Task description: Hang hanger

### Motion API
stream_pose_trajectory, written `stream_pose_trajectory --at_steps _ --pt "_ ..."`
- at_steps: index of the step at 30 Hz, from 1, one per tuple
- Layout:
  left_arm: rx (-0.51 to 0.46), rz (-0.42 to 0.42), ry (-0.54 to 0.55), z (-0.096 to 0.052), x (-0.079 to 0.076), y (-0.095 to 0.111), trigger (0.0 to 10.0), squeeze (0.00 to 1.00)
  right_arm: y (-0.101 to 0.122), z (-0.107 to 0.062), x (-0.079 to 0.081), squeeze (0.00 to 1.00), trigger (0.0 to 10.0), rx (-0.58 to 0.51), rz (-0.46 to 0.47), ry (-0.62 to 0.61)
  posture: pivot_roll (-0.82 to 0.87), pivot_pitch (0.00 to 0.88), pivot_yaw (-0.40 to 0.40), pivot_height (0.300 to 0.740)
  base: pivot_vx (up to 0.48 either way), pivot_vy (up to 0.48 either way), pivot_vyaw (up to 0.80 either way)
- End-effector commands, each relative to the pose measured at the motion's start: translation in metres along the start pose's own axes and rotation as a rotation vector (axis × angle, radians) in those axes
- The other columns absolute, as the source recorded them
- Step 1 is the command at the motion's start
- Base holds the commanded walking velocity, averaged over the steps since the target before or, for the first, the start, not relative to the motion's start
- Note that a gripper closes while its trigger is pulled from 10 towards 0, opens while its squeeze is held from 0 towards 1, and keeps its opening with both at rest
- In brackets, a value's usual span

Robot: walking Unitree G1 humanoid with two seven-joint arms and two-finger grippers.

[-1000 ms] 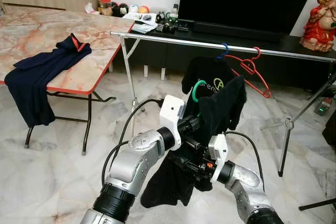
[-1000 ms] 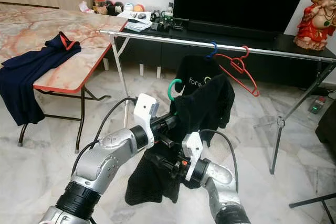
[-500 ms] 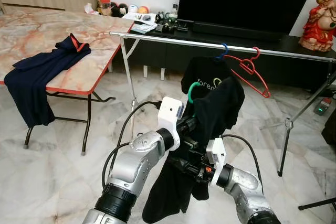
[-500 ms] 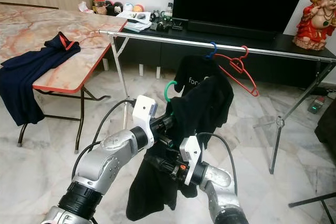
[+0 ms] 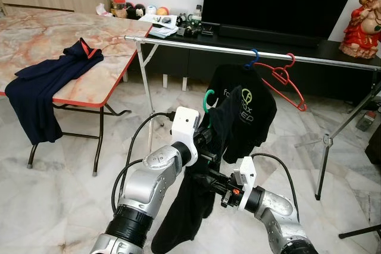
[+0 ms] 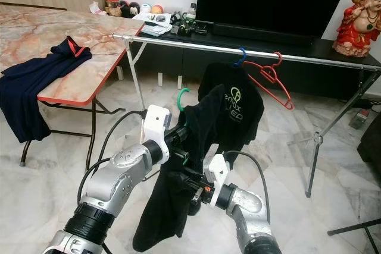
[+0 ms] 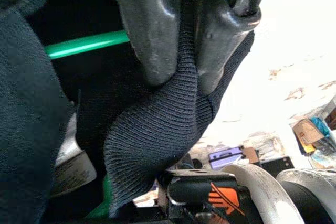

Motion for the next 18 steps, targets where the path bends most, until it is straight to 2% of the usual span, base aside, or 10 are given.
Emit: stream_pose_trajectory --at_steps 1,10,18 --pt "-0.081 0.003 -0.047 0.0025 -0.0120 0.0168 10.0 0.00 -0.0029 -0.0024 0.0001 0.00 0.0 0.004 0.013 -0.010 0.16 0.000 -0.070 0.740 0.000 0.000 0.00" --pt "-0.107 -0.038 -0.081 0.0030 -0.0199 0.0204 10.0 0.00 -0.0068 -0.0036 0.0023 0.00 0.0 0.010 0.032 -0.001 0.16 0.000 -0.069 0.740 0.000 0.000 0.00" --pt "-0.127 -0.050 -0.056 0.0047 -0.0165 0.0239 10.0 0.00 -0.0078 -0.0029 0.0041 0.00 0.0 0.009 0.035 0.007 0.15 0.000 -0.067 0.740 0.000 0.000 0.00"
Point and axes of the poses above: a point about 5 cm out from each wrist's last joint towards the gripper, its own z axis pointing out of the wrist towards the gripper, its own y axis along the axis of the wrist's last joint, x = y × z, the point moved 1 cm from there along z, pointing out of the wrist towards the gripper, and after that the axes turned 4 degrees about -z, right-handed, at the moved point
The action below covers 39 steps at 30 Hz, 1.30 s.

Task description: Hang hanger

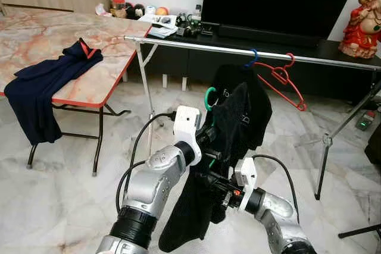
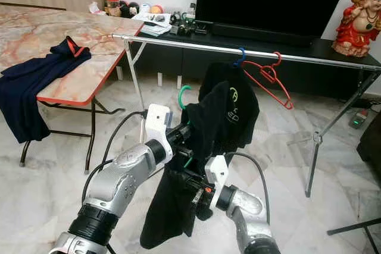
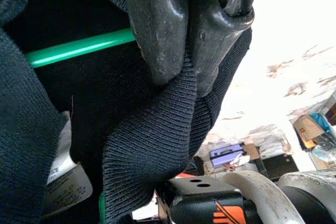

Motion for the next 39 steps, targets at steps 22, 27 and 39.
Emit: stream_pose_trajectory --at_steps 22,27,39 --pt "-0.268 -0.200 0.711 -0.023 0.074 0.032 10.0 0.00 -0.025 0.000 0.015 0.00 0.0 0.122 0.003 0.026 0.14 0.000 -0.072 0.740 0.000 0.000 0.00" --pt "-0.313 -0.445 0.838 -0.029 0.084 0.030 10.0 0.00 -0.049 -0.008 0.018 0.00 0.0 0.321 -0.065 -0.026 0.14 0.000 -0.071 0.740 0.000 0.000 0.00" --pt "-0.313 -0.257 0.816 -0.027 0.083 0.039 10.0 0.00 -0.054 -0.016 0.002 0.00 0.0 0.344 -0.057 -0.302 0.12 0.000 -0.062 0.740 0.000 0.000 0.00"
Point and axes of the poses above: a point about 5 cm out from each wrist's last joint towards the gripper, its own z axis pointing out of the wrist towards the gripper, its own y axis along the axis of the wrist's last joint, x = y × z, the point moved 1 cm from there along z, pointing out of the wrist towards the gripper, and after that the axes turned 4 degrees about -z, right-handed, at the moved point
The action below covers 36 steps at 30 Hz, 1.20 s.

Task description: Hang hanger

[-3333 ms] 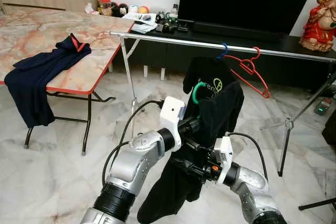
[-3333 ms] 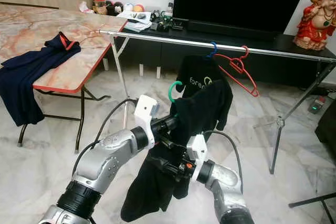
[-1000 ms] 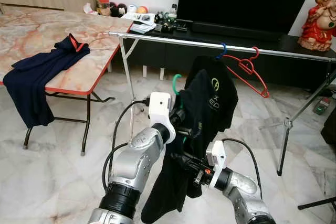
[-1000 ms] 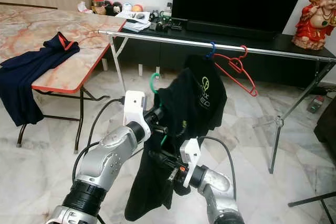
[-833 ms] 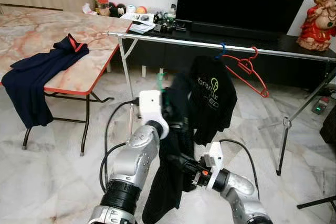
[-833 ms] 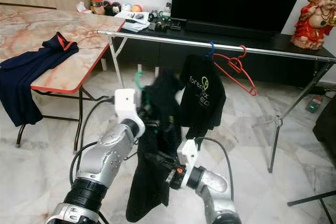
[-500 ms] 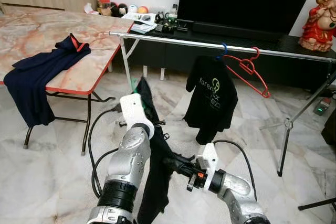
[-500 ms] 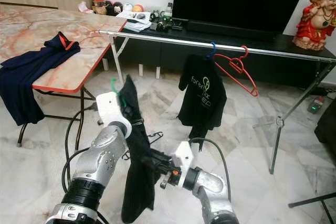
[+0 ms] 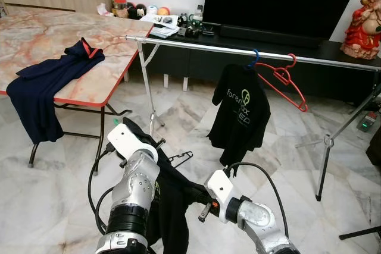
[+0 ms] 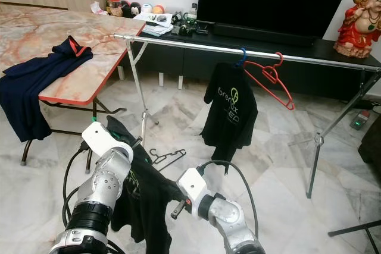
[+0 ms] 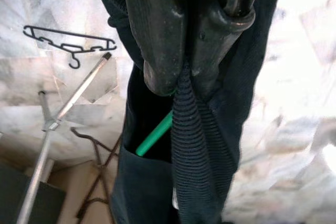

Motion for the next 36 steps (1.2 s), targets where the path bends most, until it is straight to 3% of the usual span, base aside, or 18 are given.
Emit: stream_pose_trajectory --at_steps 1,2,4,5,6,8,9,10,11,17,19,21,26,28,30,36 --pt "-0.197 0.131 -0.152 -0.006 -0.035 0.039 10.0 0.00 -0.026 -0.023 -0.011 0.00 0.0 0.063 0.112 -0.103 0.12 0.000 -0.062 0.740 0.000 0.000 0.00" --pt "-0.208 0.158 -0.165 -0.007 -0.038 0.038 10.0 0.00 -0.020 -0.023 -0.015 0.00 0.0 0.010 0.137 -0.124 0.12 0.000 -0.062 0.740 0.000 0.000 0.00" --pt "-0.224 0.123 -0.149 -0.006 -0.037 0.041 10.0 0.00 -0.015 -0.023 -0.017 0.00 0.0 -0.019 0.143 -0.134 0.12 0.000 -0.061 0.740 0.000 0.000 0.00" --pt "-0.237 0.084 -0.135 -0.006 -0.035 0.043 10.0 0.00 -0.013 -0.022 -0.019 0.00 0.0 -0.036 0.152 -0.142 0.12 0.000 -0.061 0.740 0.000 0.000 0.00" --pt "-0.232 -0.026 -0.106 -0.005 -0.032 0.047 10.0 0.00 -0.005 -0.021 -0.022 0.00 0.0 -0.082 0.169 -0.151 0.12 0.000 -0.060 0.740 0.000 0.000 0.00" --pt "-0.223 -0.075 -0.097 -0.004 -0.031 0.047 10.0 0.00 -0.001 -0.020 -0.023 0.00 0.0 -0.107 0.175 -0.152 0.12 0.000 -0.058 0.740 0.000 0.000 0.00" --pt "-0.226 -0.120 -0.090 -0.004 -0.029 0.050 10.0 0.00 0.018 -0.019 -0.025 0.00 0.0 -0.232 0.196 -0.114 0.12 0.000 -0.056 0.740 0.000 0.000 0.00" --pt "-0.226 -0.120 -0.090 -0.004 -0.029 0.050 10.0 0.00 0.018 -0.019 -0.025 0.00 0.0 -0.232 0.196 -0.114 0.12 0.000 -0.056 0.740 0.000 0.000 0.00" --pt "-0.239 -0.117 -0.098 -0.004 -0.030 0.051 10.0 0.00 0.029 -0.020 -0.024 0.00 0.0 -0.309 0.205 -0.073 0.12 0.000 -0.056 0.740 0.000 0.000 0.00" --pt "-0.248 -0.075 -0.129 -0.007 -0.037 0.045 10.0 0.00 0.072 -0.032 -0.014 0.00 0.0 -0.526 0.225 0.104 0.11 0.000 -0.060 0.740 0.000 0.000 0.00" --pt "-0.250 -0.071 -0.140 -0.008 -0.040 0.044 10.0 0.00 0.075 -0.034 -0.012 0.00 0.0 -0.535 0.236 0.138 0.11 0.000 -0.061 0.740 0.000 0.000 0.00" --pt "-0.247 -0.114 -0.151 -0.009 -0.043 0.044 10.0 0.00 0.060 -0.036 -0.002 0.00 0.0 -0.420 0.189 0.227 0.11 0.000 -0.063 0.740 0.000 0.000 0.00" --pt "-0.236 -0.168 -0.164 -0.009 -0.045 0.046 10.0 0.00 0.044 -0.038 0.006 0.00 0.0 -0.299 0.149 0.272 0.11 0.000 -0.064 0.740 0.000 0.000 0.00" --pt "-0.204 -0.282 -0.156 -0.007 -0.047 0.049 10.0 0.00 0.027 -0.042 0.020 0.00 0.0 -0.147 0.102 0.372 0.11 0.000 -0.064 0.740 0.000 0.000 0.00" --pt "-0.191 -0.338 -0.145 -0.006 -0.049 0.050 10.0 0.00 0.012 -0.042 0.027 0.00 0.0 -0.024 0.034 0.410 0.11 0.000 -0.063 0.740 0.000 0.000 0.00" --pt "-0.080 -0.487 -0.137 -0.007 -0.058 0.041 10.0 0.00 0.000 -0.036 0.028 0.00 0.0 0.078 -0.032 0.388 0.12 0.000 -0.064 0.740 0.000 0.000 0.00"
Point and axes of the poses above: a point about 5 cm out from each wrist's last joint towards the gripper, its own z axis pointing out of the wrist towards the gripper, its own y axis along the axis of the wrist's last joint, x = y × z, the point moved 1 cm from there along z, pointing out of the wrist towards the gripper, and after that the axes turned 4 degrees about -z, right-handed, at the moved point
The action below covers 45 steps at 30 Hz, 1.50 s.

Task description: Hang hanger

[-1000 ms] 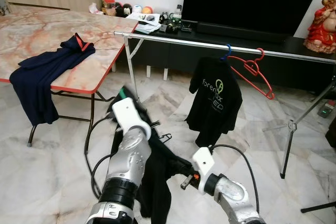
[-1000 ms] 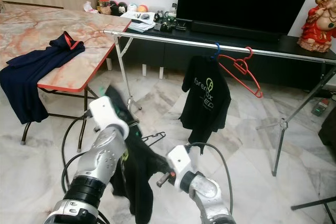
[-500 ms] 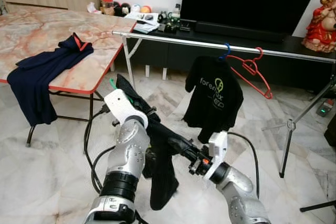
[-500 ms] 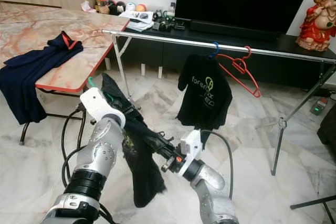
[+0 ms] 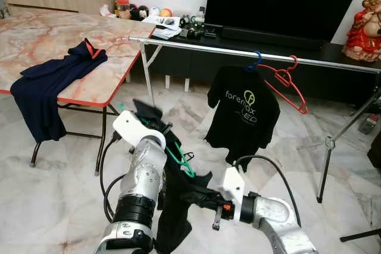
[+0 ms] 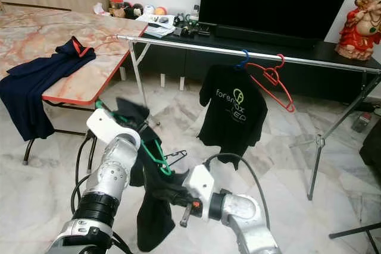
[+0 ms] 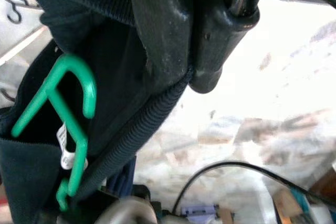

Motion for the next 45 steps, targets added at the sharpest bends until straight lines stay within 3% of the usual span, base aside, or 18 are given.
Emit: stream_pose_trajectory --at_steps 1,4,5,6,7,13,15,23,26,31,34,38,39,40,41,45 --pt "-0.049 -0.131 -0.141 -0.011 -0.055 0.008 10.0 0.00 -0.031 -0.011 0.012 0.00 0.0 0.134 0.045 0.037 0.12 0.000 -0.063 0.740 0.000 0.000 0.00" --pt "-0.016 -0.188 -0.137 -0.013 -0.058 0.004 10.0 0.00 -0.034 -0.010 0.007 0.00 0.0 0.164 0.017 -0.025 0.12 0.000 -0.064 0.740 0.000 0.000 0.00" --pt "-0.002 -0.241 -0.131 -0.014 -0.060 0.005 10.0 0.00 -0.038 -0.011 -0.001 0.00 0.0 0.202 0.002 -0.118 0.12 0.000 -0.064 0.740 0.000 0.000 0.00" --pt "-0.002 -0.241 -0.131 -0.014 -0.060 0.005 10.0 0.00 -0.038 -0.011 -0.001 0.00 0.0 0.202 0.002 -0.118 0.12 0.000 -0.064 0.740 0.000 0.000 0.00" --pt "0.001 -0.267 -0.144 -0.015 -0.065 0.007 10.0 0.00 -0.041 -0.013 -0.008 0.00 0.0 0.236 -0.029 -0.193 0.12 0.000 -0.065 0.740 0.000 0.000 0.00" --pt "-0.070 -0.206 -0.233 -0.016 -0.073 0.024 10.0 0.00 -0.042 -0.024 -0.027 0.00 0.0 0.224 -0.021 -0.404 0.11 0.000 -0.064 0.740 0.000 0.000 0.00" --pt "-0.082 -0.225 -0.224 -0.014 -0.069 0.029 10.0 0.00 -0.041 -0.030 -0.032 0.00 0.0 0.205 -0.011 -0.459 0.11 0.000 -0.064 0.740 0.000 0.000 0.00" --pt "-0.078 -0.252 -0.263 -0.012 -0.072 0.041 10.0 0.00 -0.057 -0.041 -0.026 0.00 0.0 0.273 -0.033 -0.497 0.11 0.000 -0.063 0.740 0.000 0.000 0.00" --pt "-0.042 -0.328 -0.261 -0.012 -0.074 0.042 10.0 0.00 -0.067 -0.043 -0.023 0.00 0.0 0.329 -0.068 -0.511 0.11 0.000 -0.064 0.740 0.000 0.000 0.00" --pt "0.017 -0.417 -0.275 -0.014 -0.077 0.040 10.0 0.00 -0.074 -0.047 -0.025 0.00 0.0 0.334 -0.027 -0.596 0.12 0.000 -0.065 0.740 0.000 0.000 0.00" --pt "0.077 -0.416 -0.347 -0.019 -0.084 0.035 10.0 0.00 -0.076 -0.053 -0.030 0.00 0.0 0.320 0.010 -0.680 0.12 0.000 -0.066 0.740 0.000 0.000 0.00" --pt "0.227 -0.211 -0.515 -0.029 -0.096 0.018 10.0 0.00 -0.076 -0.061 -0.036 0.00 0.0 0.296 0.034 -0.764 0.12 0.000 -0.066 0.740 0.000 0.000 0.00" --pt "0.227 -0.211 -0.515 -0.029 -0.096 0.018 10.0 0.00 -0.076 -0.061 -0.036 0.00 0.0 0.296 0.034 -0.764 0.12 0.000 -0.066 0.740 0.000 0.000 0.00" --pt "0.315 0.018 -0.654 -0.039 -0.097 0.008 10.0 0.00 -0.076 -0.067 -0.041 0.00 0.0 0.274 0.064 -0.805 0.12 0.000 -0.064 0.740 0.000 0.000 0.00" --pt "0.315 0.018 -0.654 -0.039 -0.097 0.008 10.0 0.00 -0.076 -0.067 -0.041 0.00 0.0 0.274 0.064 -0.805 0.12 0.000 -0.064 0.740 0.000 0.000 0.00" --pt "0.434 0.267 -0.774 -0.051 -0.087 -0.001 10.0 0.00 -0.076 -0.068 -0.044 0.00 0.0 0.292 0.052 -0.798 0.12 0.000 -0.063 0.740 0.000 0.000 0.00"
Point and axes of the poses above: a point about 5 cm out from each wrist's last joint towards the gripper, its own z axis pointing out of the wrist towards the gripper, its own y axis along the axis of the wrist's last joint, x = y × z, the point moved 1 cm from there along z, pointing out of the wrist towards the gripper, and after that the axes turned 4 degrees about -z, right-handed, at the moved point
